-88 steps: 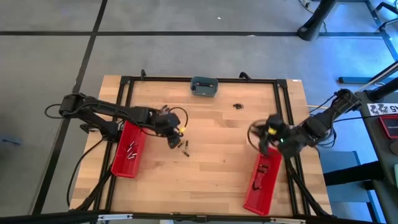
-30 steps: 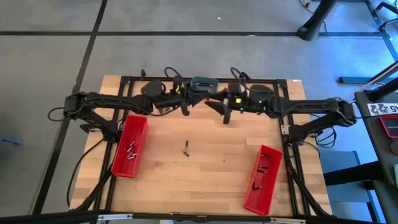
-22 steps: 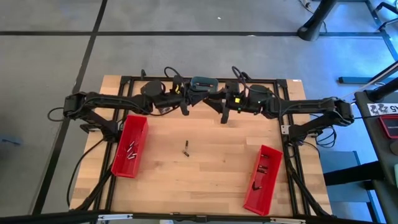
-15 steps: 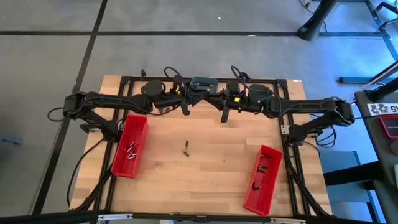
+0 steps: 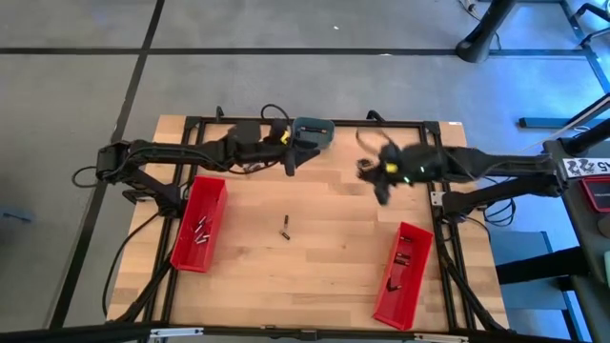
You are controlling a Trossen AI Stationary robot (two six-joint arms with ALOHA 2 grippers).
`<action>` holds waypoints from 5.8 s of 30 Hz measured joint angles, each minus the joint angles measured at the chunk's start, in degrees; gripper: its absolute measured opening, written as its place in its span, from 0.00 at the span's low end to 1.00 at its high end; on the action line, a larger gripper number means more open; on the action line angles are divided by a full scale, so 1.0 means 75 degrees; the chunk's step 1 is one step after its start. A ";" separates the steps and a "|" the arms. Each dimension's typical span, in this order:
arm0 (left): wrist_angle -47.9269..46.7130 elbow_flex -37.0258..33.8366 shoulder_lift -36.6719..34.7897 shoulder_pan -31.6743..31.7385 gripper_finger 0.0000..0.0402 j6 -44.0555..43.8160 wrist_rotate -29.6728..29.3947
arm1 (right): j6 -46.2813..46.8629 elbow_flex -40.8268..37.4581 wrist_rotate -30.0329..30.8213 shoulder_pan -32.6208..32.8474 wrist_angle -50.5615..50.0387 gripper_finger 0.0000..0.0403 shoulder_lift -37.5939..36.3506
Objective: Sort batteries
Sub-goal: Put the small brown battery into the right red bin
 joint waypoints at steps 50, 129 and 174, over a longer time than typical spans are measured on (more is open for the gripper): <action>-0.2349 0.0000 -0.0009 -0.1757 0.36 -0.0205 0.1640 | 0.4608 -0.3008 -0.2815 0.3880 -0.2178 0.08 0.1391; -0.2654 -0.0041 0.1079 -0.1059 0.03 0.3789 0.2685 | 0.4343 -0.0850 0.3271 0.3883 0.3837 0.37 0.2281; 0.0720 -0.0032 0.0367 -0.1536 0.05 0.1468 0.2919 | -0.0694 -0.0344 0.3480 0.3084 0.6594 0.05 0.2719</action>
